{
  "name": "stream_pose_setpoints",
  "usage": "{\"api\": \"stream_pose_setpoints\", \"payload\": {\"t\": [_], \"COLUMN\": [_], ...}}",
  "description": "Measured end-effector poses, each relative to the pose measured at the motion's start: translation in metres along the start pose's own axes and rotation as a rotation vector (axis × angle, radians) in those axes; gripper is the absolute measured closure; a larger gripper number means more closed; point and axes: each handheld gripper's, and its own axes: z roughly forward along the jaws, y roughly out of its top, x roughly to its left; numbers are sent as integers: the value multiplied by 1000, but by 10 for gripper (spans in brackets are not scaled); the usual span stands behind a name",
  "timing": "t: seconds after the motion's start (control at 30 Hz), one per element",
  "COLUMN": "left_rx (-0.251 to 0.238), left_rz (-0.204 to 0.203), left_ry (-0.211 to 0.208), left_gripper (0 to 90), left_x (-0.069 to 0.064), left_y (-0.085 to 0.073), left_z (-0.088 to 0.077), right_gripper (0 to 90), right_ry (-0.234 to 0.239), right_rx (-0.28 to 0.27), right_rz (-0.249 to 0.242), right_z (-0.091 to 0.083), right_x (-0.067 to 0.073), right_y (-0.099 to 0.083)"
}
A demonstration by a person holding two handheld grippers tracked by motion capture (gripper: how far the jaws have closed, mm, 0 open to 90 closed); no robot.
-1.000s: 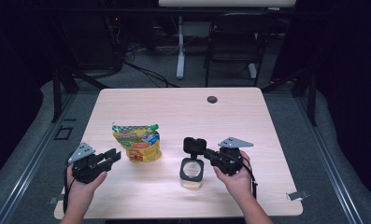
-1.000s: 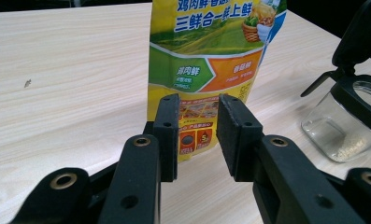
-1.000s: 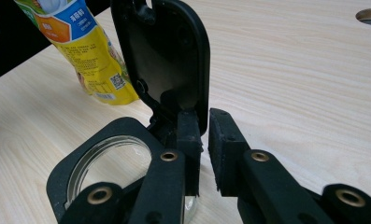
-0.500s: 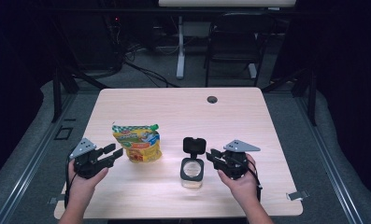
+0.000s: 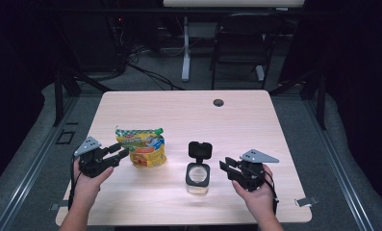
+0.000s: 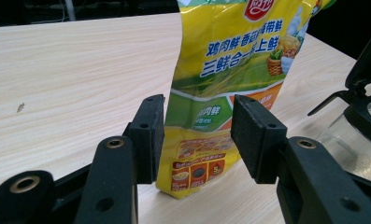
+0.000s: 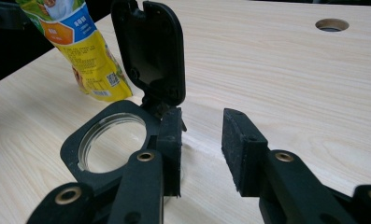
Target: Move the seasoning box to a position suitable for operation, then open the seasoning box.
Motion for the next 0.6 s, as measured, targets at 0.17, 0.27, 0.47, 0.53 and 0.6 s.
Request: {"api": "stream_pose_setpoints", "payload": {"t": [0.17, 0.27, 0.47, 0.53, 0.6], "left_rx": [5, -1, 7, 8, 0], "left_rz": [6, 6, 10, 8, 7], "left_ry": [-5, -12, -7, -5, -4], "left_gripper": [548, 547, 562, 573, 588], "left_x": [1, 2, 1, 1, 1], "left_y": [1, 2, 1, 1, 1], "left_z": [0, 0, 0, -1, -2], "right_gripper": [681, 678, 675, 675, 672], "right_ry": [-5, -6, 3, 4, 9], "right_rx": [-2, -8, -5, -1, -6], "right_rz": [-2, 15, 19, 14, 19], "right_z": [-2, -1, 1, 1, 2], "right_x": [0, -1, 0, 0, 0], "right_y": [-5, -8, -11, -12, -12]}}
